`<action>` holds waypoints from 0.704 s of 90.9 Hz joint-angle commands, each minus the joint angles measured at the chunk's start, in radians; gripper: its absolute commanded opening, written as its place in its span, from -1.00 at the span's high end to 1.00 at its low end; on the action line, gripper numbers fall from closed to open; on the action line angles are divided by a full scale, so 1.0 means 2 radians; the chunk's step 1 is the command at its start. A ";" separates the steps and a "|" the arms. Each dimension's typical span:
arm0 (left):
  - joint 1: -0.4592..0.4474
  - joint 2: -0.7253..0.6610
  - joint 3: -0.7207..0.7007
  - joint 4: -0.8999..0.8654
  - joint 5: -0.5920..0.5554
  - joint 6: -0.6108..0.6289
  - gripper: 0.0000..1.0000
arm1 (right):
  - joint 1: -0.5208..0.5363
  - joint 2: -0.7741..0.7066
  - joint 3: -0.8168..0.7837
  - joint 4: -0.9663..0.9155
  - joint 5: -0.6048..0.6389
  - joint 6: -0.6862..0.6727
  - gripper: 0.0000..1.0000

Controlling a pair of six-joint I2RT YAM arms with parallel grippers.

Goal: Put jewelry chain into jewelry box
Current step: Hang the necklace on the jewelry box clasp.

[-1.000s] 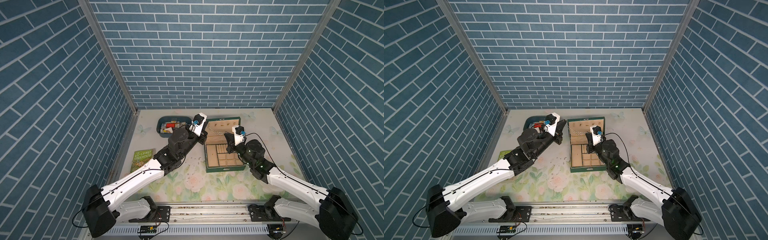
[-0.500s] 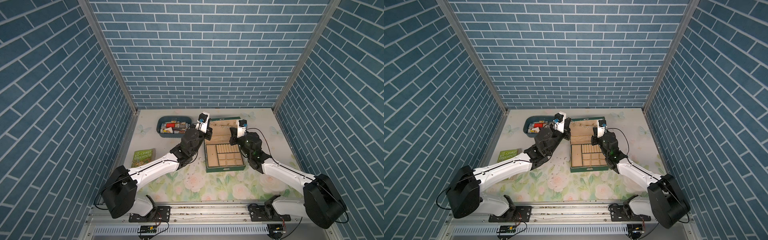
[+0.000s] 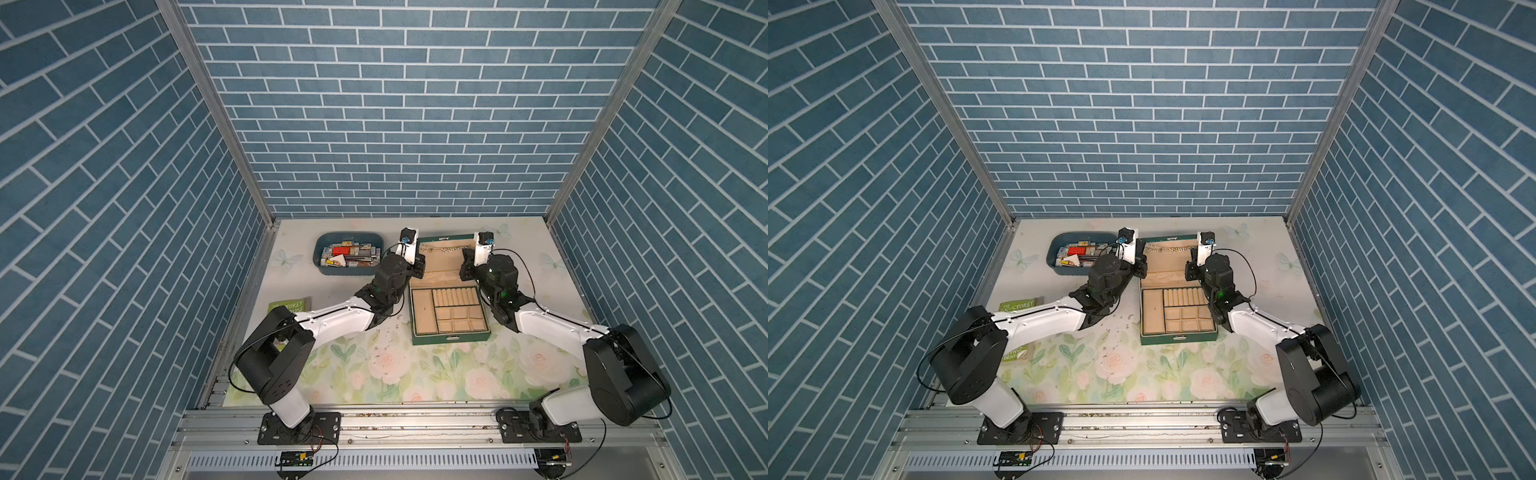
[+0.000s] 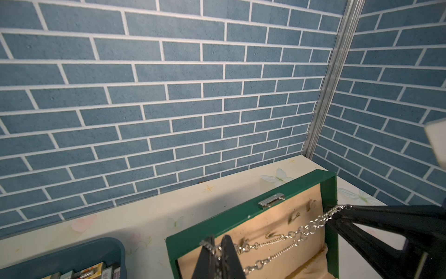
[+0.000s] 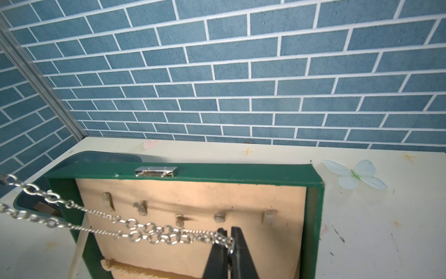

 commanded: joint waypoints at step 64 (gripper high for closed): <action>0.004 0.076 0.063 0.035 -0.013 -0.029 1.00 | -0.024 0.051 0.036 0.032 -0.014 0.031 1.00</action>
